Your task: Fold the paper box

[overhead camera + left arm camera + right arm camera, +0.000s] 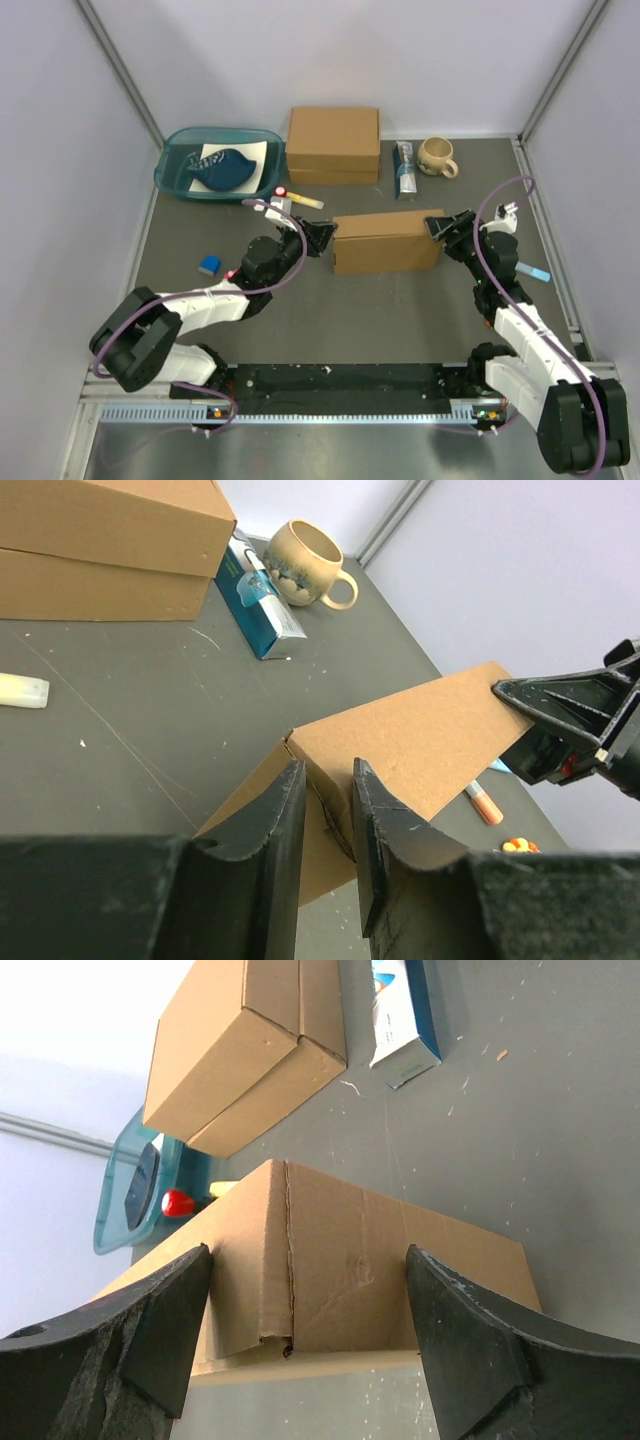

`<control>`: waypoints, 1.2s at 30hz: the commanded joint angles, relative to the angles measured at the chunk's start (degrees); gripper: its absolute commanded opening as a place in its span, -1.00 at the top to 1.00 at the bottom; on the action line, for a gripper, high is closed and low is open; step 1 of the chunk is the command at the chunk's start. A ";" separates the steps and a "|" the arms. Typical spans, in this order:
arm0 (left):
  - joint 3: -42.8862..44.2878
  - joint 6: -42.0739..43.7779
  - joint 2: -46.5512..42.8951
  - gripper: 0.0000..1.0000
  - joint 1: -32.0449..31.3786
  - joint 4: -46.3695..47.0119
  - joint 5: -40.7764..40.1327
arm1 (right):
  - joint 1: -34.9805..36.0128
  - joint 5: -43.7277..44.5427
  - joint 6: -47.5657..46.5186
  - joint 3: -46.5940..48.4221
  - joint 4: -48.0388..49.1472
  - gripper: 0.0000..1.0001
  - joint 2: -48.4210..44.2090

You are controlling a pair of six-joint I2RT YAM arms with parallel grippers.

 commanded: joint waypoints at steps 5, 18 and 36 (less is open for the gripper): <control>-5.09 5.87 6.27 1.00 -3.93 -30.30 -6.85 | 1.45 -4.99 -5.11 -3.22 -16.97 -0.52 0.13; -2.20 -0.54 -7.16 0.41 -4.55 -36.18 -7.29 | 1.45 -5.25 -5.29 0.11 -23.65 -0.60 -3.82; 5.46 0.51 -14.92 0.18 -1.39 -42.70 0.34 | 1.37 -6.39 -8.01 4.52 -30.85 -0.57 -6.99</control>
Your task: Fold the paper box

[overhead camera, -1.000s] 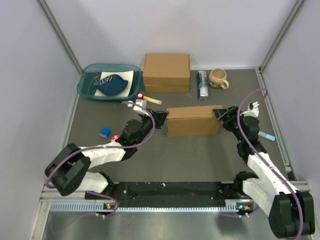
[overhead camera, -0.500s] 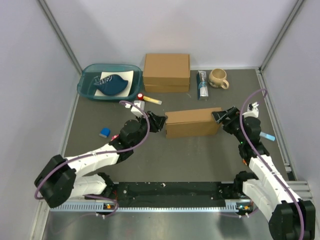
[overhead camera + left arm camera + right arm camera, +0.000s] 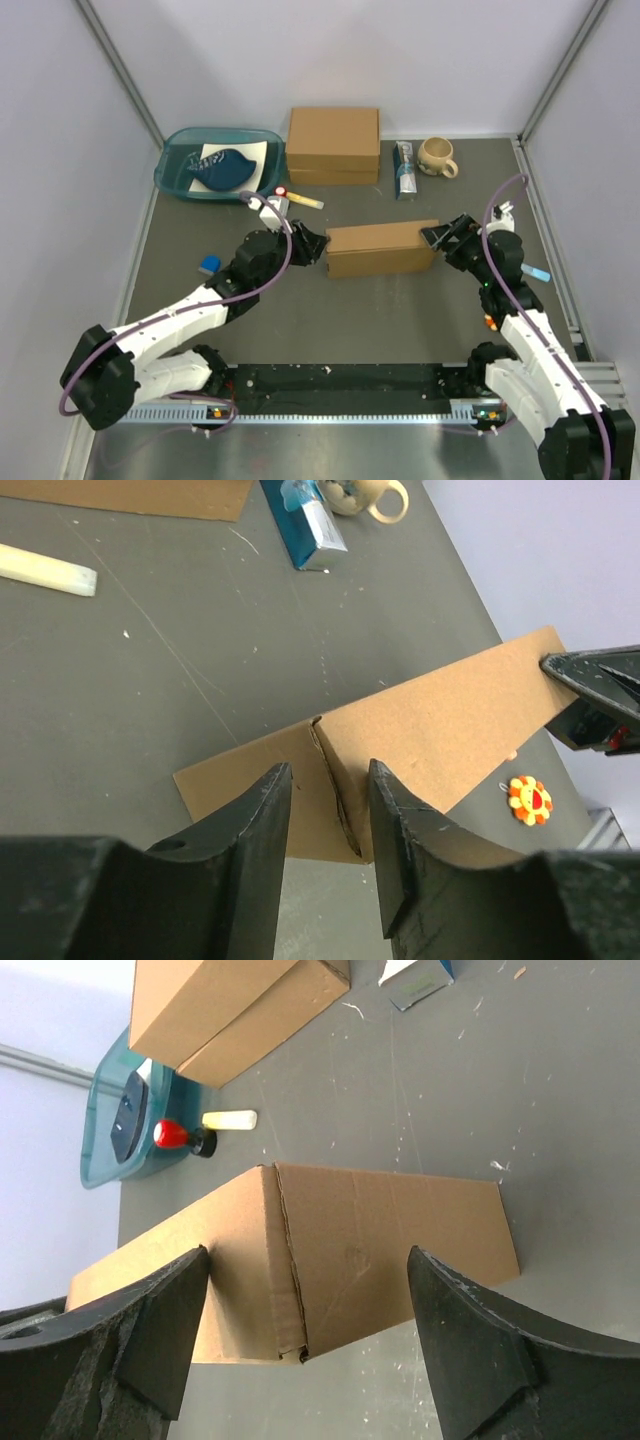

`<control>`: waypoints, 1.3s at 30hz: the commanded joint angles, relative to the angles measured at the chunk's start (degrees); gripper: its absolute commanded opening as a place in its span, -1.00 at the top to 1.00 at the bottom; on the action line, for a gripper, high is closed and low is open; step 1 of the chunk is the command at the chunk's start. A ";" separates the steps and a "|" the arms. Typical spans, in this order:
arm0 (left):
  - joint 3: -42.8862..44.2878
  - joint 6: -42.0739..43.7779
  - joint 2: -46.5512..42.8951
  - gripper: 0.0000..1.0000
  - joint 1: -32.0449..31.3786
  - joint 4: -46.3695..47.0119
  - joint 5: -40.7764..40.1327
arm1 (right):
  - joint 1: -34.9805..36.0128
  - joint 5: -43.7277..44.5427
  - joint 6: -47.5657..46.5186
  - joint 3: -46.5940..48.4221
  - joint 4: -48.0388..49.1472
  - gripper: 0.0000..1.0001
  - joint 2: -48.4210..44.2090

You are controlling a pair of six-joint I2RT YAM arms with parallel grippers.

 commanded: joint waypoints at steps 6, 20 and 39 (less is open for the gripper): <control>-10.89 -0.44 -3.87 0.34 -2.51 -2.19 5.67 | 1.37 -5.07 -3.64 -8.27 -19.45 -0.53 -13.74; -12.24 -0.10 -33.59 -0.36 -5.07 -20.02 -14.98 | 4.45 0.37 -7.32 5.96 -29.40 -0.98 -18.24; -13.63 -3.00 -26.72 -0.36 -2.87 -22.22 -14.28 | 4.36 4.51 -5.04 -4.40 -11.92 -0.70 -1.72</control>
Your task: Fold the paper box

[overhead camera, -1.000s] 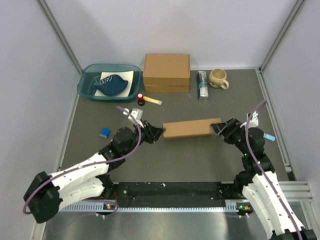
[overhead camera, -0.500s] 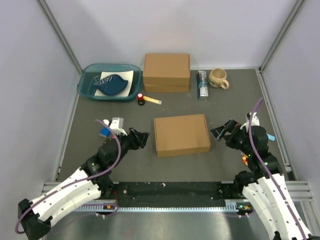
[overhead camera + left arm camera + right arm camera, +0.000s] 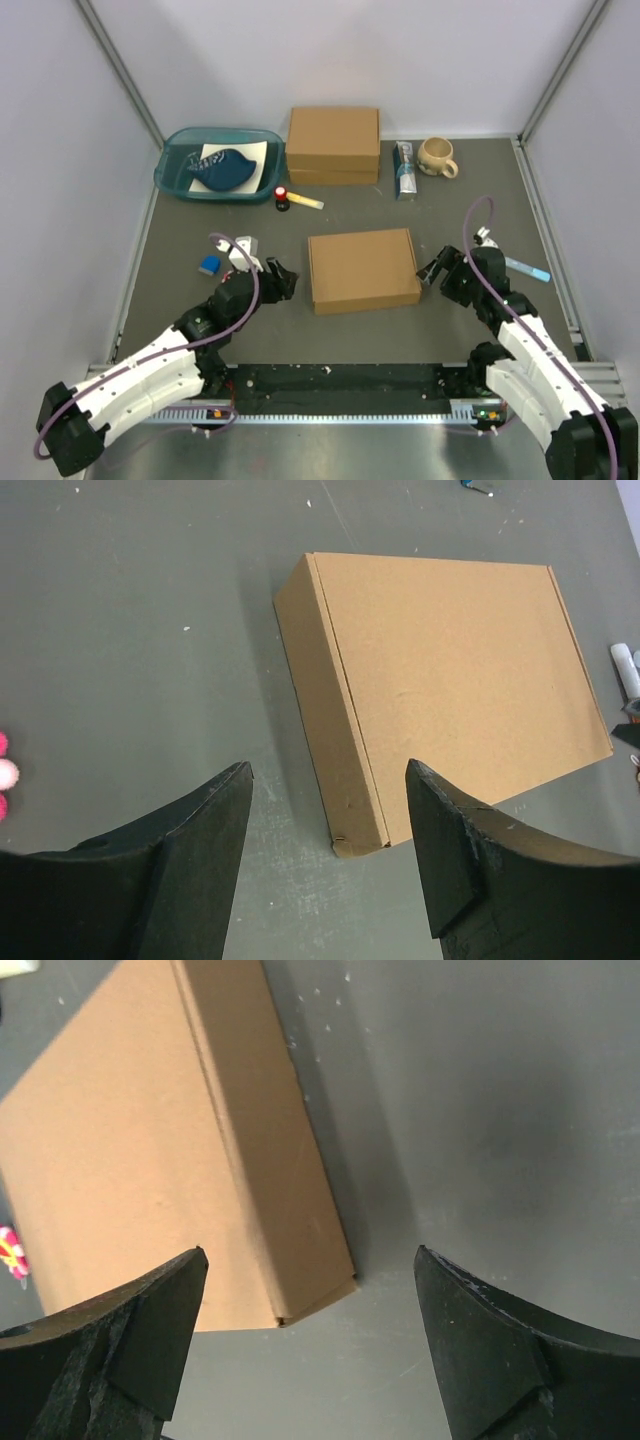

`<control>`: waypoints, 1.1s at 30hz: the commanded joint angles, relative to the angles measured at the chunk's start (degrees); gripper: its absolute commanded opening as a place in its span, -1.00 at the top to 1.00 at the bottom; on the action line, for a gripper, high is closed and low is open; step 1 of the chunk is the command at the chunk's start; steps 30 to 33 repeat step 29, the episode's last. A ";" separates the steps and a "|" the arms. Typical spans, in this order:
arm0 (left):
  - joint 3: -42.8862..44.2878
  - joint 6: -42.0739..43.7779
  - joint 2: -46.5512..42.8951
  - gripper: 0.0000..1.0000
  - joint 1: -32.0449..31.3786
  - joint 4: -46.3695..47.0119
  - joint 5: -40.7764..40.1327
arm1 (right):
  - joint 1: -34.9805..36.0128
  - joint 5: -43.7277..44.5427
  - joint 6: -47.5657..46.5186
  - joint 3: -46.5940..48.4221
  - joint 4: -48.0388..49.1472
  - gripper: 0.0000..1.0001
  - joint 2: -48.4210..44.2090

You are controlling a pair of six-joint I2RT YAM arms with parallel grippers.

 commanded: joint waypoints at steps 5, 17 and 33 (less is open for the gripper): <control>-1.99 0.11 -4.16 -0.37 2.45 -0.48 0.69 | 0.45 -9.96 2.59 -6.72 20.36 -0.68 8.35; -0.24 -0.24 -5.12 -0.56 4.03 -4.16 -0.52 | 1.24 -7.10 0.06 -1.46 12.84 -0.80 2.41; 11.54 -5.33 2.34 -0.81 4.56 -14.97 -6.59 | 1.15 1.89 -7.60 14.02 -2.30 -0.89 -3.50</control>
